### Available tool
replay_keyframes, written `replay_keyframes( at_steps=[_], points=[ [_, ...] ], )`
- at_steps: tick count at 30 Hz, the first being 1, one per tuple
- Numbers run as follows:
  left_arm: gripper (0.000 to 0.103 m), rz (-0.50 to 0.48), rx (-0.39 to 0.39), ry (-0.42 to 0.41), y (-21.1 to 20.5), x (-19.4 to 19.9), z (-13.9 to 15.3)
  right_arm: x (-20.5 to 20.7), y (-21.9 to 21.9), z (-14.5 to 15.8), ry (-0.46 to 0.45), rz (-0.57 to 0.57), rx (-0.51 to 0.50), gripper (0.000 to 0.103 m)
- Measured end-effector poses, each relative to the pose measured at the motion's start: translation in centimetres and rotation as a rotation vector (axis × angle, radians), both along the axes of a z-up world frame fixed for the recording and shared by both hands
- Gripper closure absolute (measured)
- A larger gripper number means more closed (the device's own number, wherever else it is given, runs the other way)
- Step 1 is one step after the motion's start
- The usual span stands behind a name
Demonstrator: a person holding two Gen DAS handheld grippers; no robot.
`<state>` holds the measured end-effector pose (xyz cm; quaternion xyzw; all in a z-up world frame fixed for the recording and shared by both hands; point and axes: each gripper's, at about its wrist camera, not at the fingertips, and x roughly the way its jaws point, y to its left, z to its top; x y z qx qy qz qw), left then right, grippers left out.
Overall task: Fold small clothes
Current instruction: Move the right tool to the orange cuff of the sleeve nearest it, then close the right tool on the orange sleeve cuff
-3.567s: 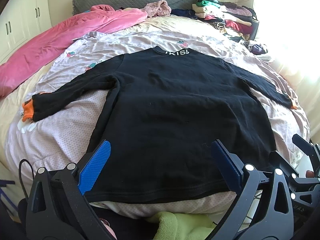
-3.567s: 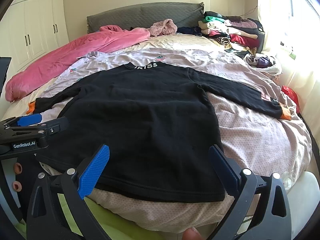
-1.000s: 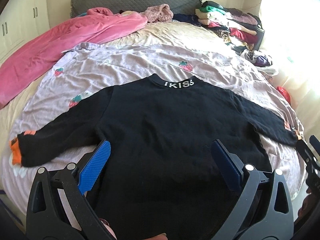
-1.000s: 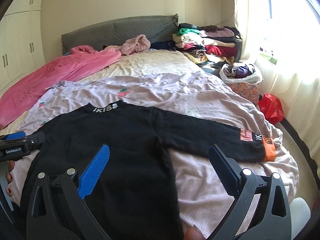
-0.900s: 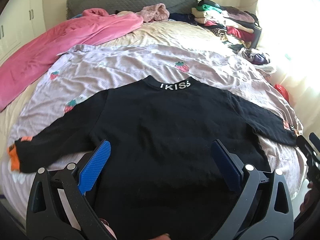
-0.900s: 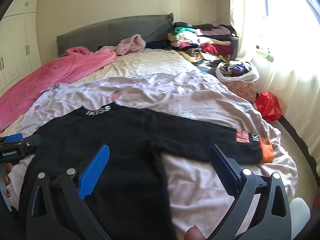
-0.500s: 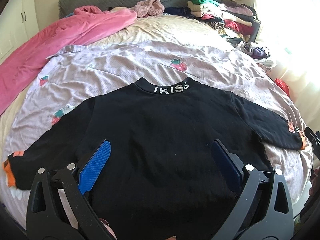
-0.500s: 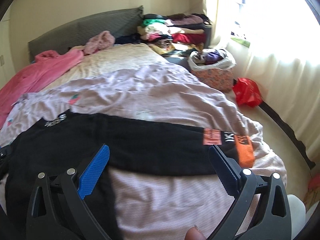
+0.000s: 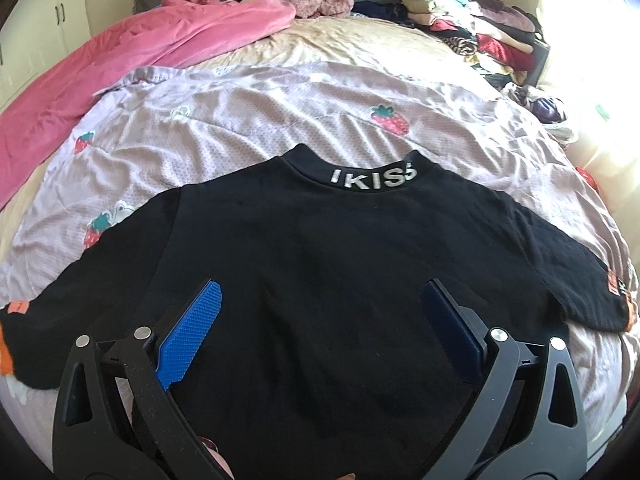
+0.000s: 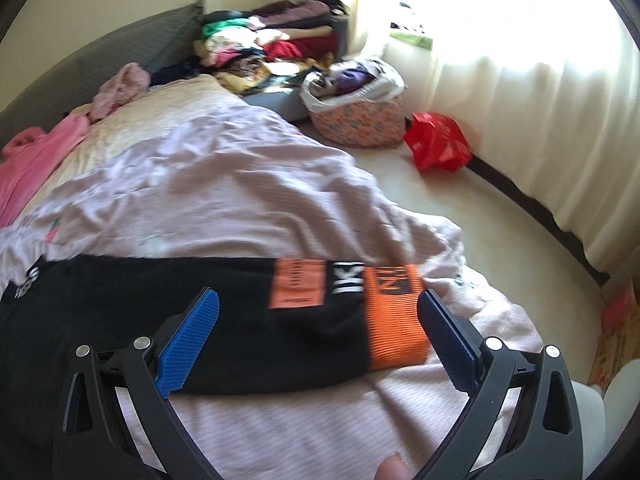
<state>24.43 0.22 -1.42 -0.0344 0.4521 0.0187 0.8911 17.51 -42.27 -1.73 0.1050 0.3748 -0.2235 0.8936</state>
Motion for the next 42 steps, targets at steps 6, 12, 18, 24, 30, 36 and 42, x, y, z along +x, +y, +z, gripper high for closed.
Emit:
replay_keyframes(
  at_steps=[6, 12, 18, 24, 30, 36, 42],
  points=[
    [0.009, 0.023, -0.001, 0.013, 1.0, 1.9, -1.6, 0.6, -4.2, -2.2, 0.058, -0.053, 0.046, 0.004],
    [0.009, 0.026, 0.000, -0.002, 0.7, 3.7, -2.1, 0.8, -6.5, -4.2, 0.099, -0.058, 0.095, 0.019],
    [0.009, 0.006, 0.021, -0.029, -0.2, 3.1, -2.5, 1.4, -7.7, -5.7, 0.131, -0.041, 0.148, 0.045],
    [0.009, -0.016, 0.018, -0.044, -0.9, 2.3, -2.9, 1.8, -7.4, -6.0, 0.115, 0.008, 0.202, 0.079],
    [0.009, -0.035, 0.000, -0.059, -0.8, 1.6, -3.2, 1.0, -5.2, -2.7, 0.040, 0.083, 0.151, 0.098],
    [0.009, -0.040, -0.019, -0.076, -0.2, 1.0, -3.1, 0.5, -1.4, 1.7, -0.050, 0.170, 0.117, 0.098],
    [0.009, -0.045, -0.048, -0.086, 1.2, 0.3, -2.9, 1.5, 5.1, 6.6, -0.148, 0.321, 0.136, 0.098]
  ],
)
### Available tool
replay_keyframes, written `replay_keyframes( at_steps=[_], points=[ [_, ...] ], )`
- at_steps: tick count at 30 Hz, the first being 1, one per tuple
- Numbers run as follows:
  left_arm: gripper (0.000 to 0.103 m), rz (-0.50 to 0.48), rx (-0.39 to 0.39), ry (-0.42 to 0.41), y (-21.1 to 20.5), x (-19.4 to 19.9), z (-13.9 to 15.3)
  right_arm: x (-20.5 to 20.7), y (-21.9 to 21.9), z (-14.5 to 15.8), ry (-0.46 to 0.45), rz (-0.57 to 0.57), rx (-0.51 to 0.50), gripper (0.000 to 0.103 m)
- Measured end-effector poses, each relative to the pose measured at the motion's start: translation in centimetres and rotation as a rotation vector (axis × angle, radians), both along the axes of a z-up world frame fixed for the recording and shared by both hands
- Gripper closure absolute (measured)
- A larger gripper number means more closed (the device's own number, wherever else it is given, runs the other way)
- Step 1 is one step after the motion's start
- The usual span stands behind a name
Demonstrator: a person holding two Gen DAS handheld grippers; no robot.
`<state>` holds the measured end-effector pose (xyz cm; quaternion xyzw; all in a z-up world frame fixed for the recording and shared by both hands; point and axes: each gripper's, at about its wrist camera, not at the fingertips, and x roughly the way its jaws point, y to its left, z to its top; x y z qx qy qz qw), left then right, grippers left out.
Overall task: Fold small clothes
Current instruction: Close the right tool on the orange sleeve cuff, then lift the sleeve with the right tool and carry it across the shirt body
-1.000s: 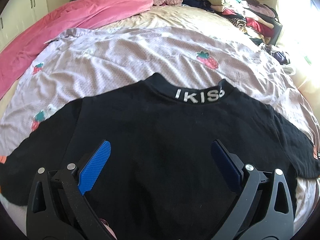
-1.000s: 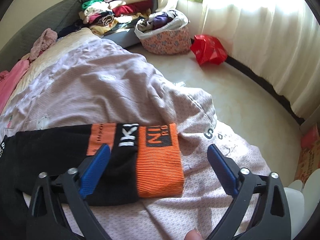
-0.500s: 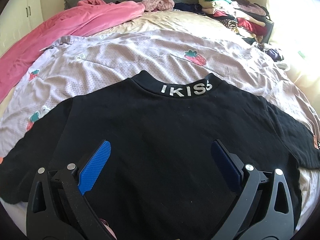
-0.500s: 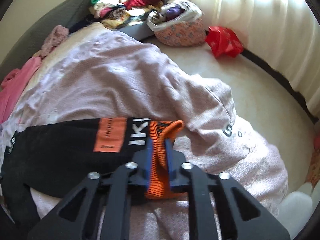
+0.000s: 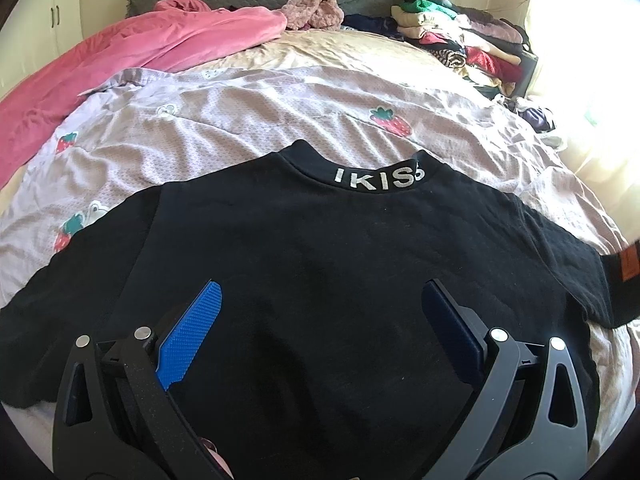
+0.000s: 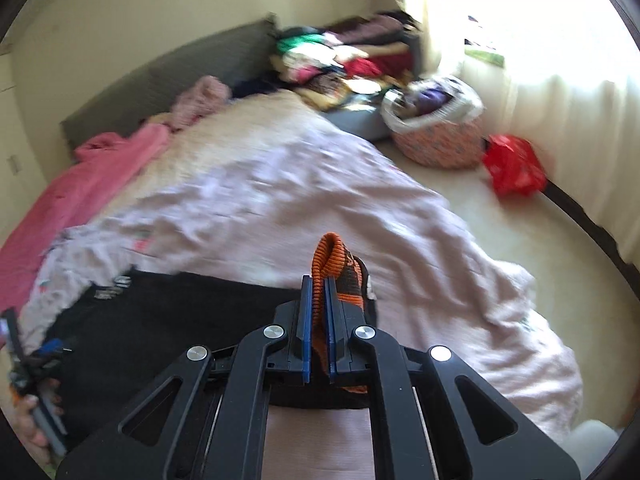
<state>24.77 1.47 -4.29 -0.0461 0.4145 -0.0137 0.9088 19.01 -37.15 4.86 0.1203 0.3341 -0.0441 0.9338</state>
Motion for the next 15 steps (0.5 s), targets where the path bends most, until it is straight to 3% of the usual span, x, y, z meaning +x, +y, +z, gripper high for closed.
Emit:
replay_keyframes(
  at_steps=[7, 15],
  points=[
    [0.009, -0.021, -0.043, 0.013, 1.3, -0.3, 0.1, 3.1, 9.1, 3.7, -0.053, 0.198, 0.046, 0.098],
    [0.009, -0.039, -0.105, -0.005, 3.4, -1.1, 1.3, 6.5, 18.6, 4.4, -0.039, 0.350, 0.055, 0.098]
  ],
)
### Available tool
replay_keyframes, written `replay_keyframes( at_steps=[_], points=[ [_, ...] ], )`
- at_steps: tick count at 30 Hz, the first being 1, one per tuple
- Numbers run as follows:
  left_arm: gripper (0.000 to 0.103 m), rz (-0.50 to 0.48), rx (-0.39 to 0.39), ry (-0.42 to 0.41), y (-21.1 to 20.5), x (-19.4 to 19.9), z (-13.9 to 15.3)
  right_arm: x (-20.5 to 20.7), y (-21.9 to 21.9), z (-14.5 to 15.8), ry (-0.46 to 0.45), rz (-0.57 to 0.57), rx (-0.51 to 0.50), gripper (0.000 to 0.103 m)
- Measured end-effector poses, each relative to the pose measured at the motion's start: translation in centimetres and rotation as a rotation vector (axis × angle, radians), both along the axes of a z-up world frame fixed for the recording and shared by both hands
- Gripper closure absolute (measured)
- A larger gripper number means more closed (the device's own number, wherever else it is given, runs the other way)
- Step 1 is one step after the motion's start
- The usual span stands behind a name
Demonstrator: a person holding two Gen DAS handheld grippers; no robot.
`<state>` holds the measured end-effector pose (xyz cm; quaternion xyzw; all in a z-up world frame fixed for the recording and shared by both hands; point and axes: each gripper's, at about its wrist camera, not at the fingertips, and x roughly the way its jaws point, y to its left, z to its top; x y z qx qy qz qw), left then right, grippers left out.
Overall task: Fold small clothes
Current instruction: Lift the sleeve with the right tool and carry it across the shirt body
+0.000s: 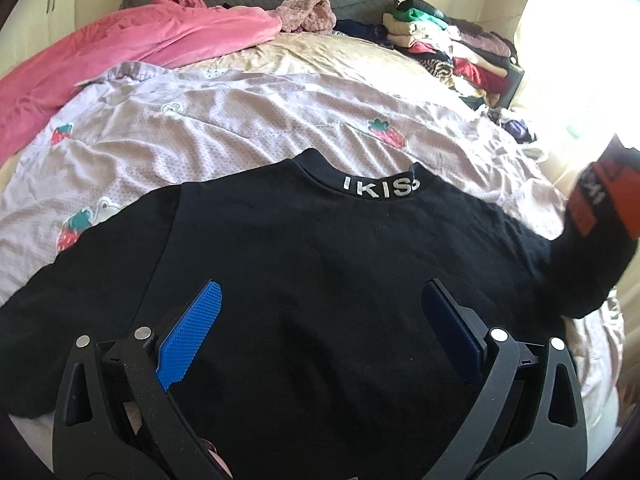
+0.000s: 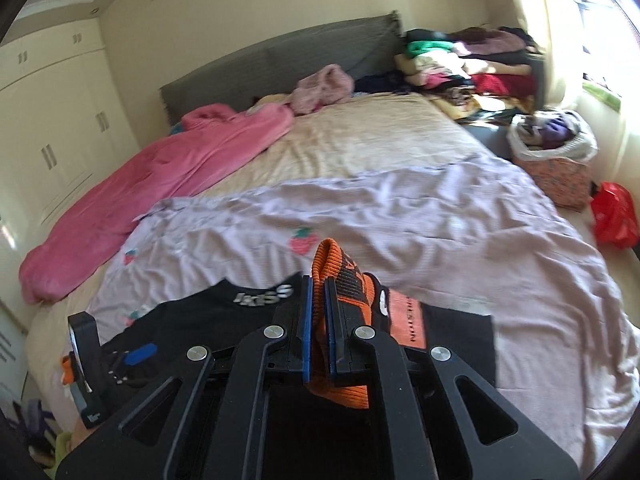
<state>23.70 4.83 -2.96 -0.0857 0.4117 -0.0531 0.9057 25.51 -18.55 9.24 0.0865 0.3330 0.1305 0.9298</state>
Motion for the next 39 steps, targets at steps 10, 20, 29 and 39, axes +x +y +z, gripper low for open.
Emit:
replay_keyframes(
  at_steps=[10, 20, 29, 39],
  points=[
    [0.009, -0.050, -0.043, 0.028, -0.5, -0.4, -0.4, 2.2, 7.2, -0.9, 0.023, 0.095, 0.010, 0.098],
    [0.009, -0.100, -0.153, 0.057, 0.1, -0.2, -1.0, 2.7, 11.0, -0.5, 0.005, 0.186, 0.025, 0.095],
    [0.024, -0.099, -0.255, 0.089, -0.4, 0.7, -2.5, 2.4, 7.6, -3.0, 0.048, 0.113, -0.013, 0.088],
    [0.089, -0.082, -0.275, 0.091, -1.7, 2.3, -4.1, -0.3, 0.0, -5.1, 0.065, -0.057, -0.008, 0.074]
  ],
)
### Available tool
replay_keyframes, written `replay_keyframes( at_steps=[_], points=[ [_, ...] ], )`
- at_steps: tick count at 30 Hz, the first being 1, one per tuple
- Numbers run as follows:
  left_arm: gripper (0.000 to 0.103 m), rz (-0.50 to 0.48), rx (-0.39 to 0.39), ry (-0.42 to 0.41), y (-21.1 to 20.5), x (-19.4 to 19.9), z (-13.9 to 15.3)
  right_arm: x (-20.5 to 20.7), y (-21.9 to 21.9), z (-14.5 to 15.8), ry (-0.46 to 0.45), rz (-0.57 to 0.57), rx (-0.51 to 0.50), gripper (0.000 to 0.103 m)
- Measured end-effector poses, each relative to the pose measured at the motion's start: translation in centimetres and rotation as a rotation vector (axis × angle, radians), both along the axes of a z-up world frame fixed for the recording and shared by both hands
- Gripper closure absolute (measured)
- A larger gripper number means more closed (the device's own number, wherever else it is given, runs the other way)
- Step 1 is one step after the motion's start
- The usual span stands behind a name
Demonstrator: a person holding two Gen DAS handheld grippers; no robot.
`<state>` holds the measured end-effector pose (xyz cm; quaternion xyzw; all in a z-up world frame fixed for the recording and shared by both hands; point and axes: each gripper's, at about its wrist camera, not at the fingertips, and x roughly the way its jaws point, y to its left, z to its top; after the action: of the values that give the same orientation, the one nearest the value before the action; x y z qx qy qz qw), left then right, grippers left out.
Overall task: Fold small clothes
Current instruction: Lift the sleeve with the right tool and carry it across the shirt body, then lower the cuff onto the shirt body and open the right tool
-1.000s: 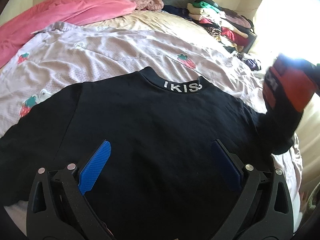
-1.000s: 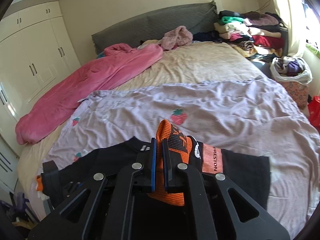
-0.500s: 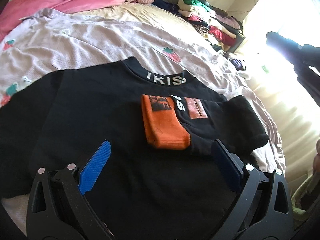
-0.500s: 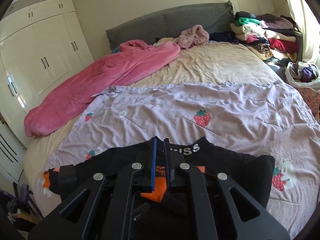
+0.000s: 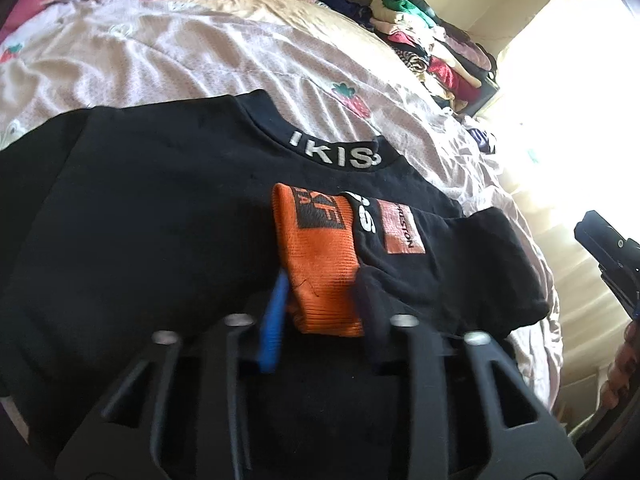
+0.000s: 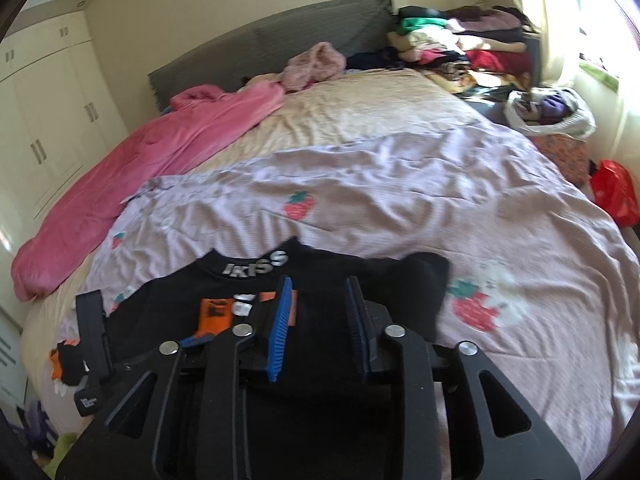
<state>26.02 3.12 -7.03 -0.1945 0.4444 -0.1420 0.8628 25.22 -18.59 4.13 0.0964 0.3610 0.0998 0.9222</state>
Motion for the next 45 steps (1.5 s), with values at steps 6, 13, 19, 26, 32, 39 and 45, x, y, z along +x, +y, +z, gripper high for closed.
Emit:
replay_keyframes(
  at_steps=[6, 13, 19, 26, 32, 39, 45],
  points=[
    [0.097, -0.007, -0.036, -0.068, 1.9, -0.6, 2.1, -1.7, -3.2, -1.7, 0.020, -0.094, 0.004, 0.072],
    [0.097, 0.059, 0.050, -0.151, 5.3, -2.1, 5.4, -2.7, -3.7, -2.9, 0.039, -0.109, -0.015, 0.072],
    [0.097, 0.064, 0.068, -0.099, 7.3, -2.4, 4.8, -2.6, -2.2, -3.9, 0.049, -0.087, -0.078, 0.072],
    [0.095, 0.063, 0.136, -0.040, 7.9, -2.4, 3.4, -1.9, 1.0, -5.1, 0.065, -0.008, -0.118, 0.070],
    [0.095, 0.108, 0.246, -0.084, 8.7, -3.3, 5.0, -1.2, 3.1, -6.1, 0.085, 0.046, -0.129, 0.065],
    [0.086, -0.013, 0.332, -0.004, 5.1, -2.6, 2.5, 0.2, 5.0, -7.6, 0.126, 0.090, -0.150, 0.063],
    [0.086, 0.002, 0.367, 0.039, 5.3, -2.1, 0.5, 1.3, 5.1, -9.7, 0.187, 0.077, -0.162, 0.055]
  ],
)
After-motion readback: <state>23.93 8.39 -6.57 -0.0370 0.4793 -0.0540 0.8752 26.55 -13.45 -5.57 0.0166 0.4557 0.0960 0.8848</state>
